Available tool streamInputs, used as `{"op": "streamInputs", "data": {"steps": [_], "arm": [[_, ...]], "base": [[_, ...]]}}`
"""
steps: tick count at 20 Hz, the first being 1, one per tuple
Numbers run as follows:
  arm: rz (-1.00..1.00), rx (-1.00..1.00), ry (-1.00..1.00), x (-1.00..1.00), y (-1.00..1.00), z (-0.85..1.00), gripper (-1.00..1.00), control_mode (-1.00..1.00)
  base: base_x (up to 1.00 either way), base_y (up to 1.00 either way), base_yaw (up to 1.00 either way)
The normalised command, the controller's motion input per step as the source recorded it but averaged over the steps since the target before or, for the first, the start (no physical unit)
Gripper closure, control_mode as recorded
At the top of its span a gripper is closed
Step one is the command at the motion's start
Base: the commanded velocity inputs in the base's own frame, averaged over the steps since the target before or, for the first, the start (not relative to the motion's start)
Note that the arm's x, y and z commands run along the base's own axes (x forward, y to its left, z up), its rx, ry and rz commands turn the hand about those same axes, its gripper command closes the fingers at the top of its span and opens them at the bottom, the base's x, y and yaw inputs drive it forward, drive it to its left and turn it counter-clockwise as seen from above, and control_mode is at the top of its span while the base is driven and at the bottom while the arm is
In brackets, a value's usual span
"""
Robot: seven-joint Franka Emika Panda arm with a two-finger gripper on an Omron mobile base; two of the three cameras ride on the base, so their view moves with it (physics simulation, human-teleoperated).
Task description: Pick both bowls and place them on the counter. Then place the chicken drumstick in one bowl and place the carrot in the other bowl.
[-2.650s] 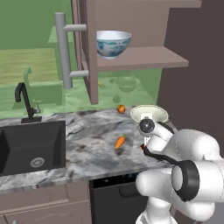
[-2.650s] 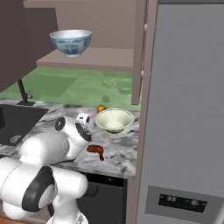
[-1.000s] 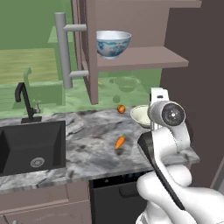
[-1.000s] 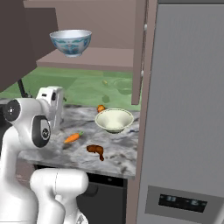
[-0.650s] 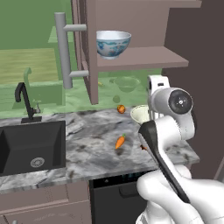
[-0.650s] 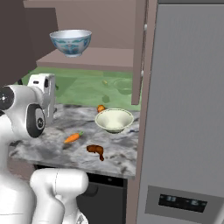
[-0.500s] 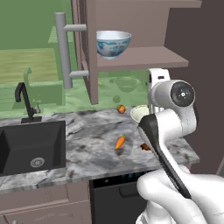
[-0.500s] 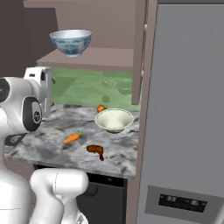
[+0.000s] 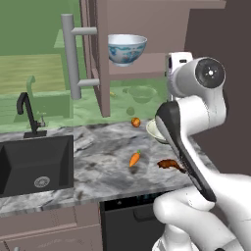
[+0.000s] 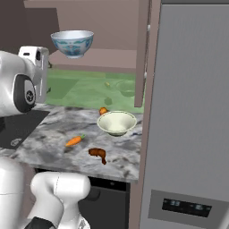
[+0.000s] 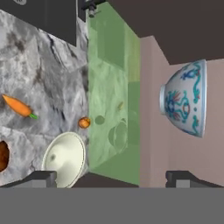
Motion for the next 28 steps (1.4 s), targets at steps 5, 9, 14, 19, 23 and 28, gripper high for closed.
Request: {"op": "streamInputs", "data": {"steps": [5,9,14,19,23,28], "arm": [[0.00,0.08,0.02,0.27,-0.02,0.01,-1.00,-1.00],[0.03,0.07,0.00,0.36,-0.16,0.02,-1.00,-1.00],[0.10,0.07,0.00,0.38,-0.06,0.16,-1.00,-1.00],[0.10,0.02,0.00,0.21,0.00,0.46,-1.00,-1.00],[0.16,0.01,-0.03,0.22,0.00,0.45,-1.00,-1.00],[0.11,0.01,-0.11,0.17,0.00,0.17,-1.00,-1.00]], "base": [[0.00,0.00,0.00],[0.00,0.00,0.00],[0.00,0.00,0.00],[0.00,0.00,0.00],[0.00,0.00,0.00],[0.00,0.00,0.00]]}}
